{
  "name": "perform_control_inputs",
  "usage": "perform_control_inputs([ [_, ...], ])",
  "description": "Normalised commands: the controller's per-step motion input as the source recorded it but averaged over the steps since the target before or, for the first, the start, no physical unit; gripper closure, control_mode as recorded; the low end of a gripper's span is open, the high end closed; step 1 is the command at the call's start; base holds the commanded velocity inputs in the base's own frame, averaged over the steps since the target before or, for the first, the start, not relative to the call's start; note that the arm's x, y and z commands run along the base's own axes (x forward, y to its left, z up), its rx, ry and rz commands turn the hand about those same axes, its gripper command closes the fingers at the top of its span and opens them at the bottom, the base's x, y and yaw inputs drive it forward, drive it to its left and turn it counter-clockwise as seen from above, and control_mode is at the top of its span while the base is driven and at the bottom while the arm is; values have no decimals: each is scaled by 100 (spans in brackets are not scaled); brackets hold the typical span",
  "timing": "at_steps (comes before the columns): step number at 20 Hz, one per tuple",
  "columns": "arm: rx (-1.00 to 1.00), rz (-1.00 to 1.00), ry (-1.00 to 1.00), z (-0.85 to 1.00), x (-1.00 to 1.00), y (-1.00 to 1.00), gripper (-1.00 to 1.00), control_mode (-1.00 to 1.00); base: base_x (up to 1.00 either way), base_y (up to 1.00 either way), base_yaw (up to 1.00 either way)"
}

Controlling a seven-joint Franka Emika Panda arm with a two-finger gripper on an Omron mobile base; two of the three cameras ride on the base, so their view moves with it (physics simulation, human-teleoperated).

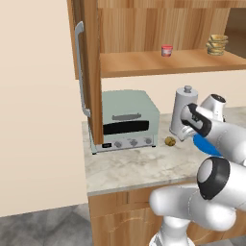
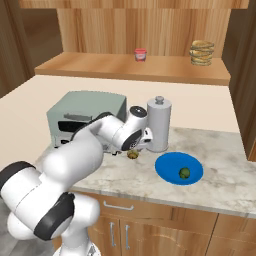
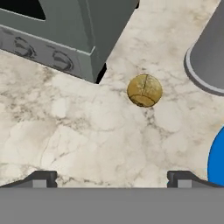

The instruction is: Pick the avocado and bread from the counter and place them on the plate. Then pick the jam from the cabinet and place it next to the plate. Lastly close the cabinet door.

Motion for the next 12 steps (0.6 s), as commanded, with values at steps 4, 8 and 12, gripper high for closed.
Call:
perform_control_inputs([
  [4,3,43,-6,0,5,0,-100,-100,0,0,0],
  [8,0,25,-1,2,18,2,-100,-100,0,0,0],
  [12,0,16,0,0,19,7,-100,-100,0,0,0],
])
